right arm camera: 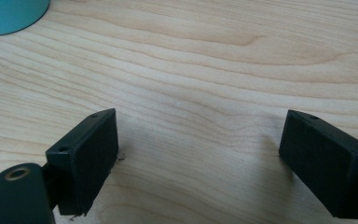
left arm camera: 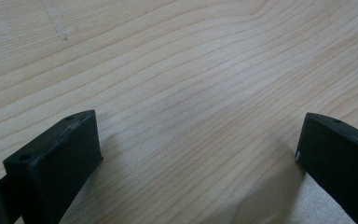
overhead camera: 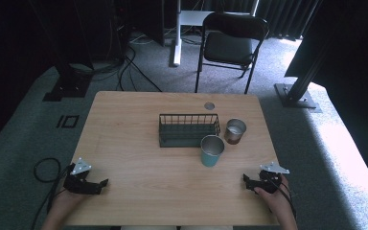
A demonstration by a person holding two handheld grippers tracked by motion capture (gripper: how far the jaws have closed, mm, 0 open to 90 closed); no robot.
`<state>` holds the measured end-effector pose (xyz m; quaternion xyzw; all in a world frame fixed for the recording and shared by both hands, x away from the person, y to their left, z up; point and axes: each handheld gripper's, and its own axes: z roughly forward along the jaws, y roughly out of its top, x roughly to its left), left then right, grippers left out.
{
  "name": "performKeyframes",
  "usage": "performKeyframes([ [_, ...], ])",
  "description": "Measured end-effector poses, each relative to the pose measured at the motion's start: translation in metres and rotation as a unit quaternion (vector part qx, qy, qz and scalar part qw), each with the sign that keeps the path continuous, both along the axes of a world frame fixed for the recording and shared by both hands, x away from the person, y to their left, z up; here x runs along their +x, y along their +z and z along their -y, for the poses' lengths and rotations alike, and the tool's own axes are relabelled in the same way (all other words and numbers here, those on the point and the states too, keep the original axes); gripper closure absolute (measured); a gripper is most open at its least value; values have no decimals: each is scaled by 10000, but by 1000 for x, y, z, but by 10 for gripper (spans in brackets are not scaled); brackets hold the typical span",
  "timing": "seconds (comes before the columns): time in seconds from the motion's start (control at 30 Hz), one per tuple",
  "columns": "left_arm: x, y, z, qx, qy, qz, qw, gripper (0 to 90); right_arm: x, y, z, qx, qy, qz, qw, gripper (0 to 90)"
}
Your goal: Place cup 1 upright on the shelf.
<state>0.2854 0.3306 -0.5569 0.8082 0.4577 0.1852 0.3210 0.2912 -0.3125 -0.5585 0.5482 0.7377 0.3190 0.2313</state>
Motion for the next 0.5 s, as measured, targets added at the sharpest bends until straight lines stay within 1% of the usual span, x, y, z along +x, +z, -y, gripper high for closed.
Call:
performKeyframes([
  [0.5,-1,1,-1,4,-2,18,10000,19,0,0,0,-4,2,1,10000,113],
])
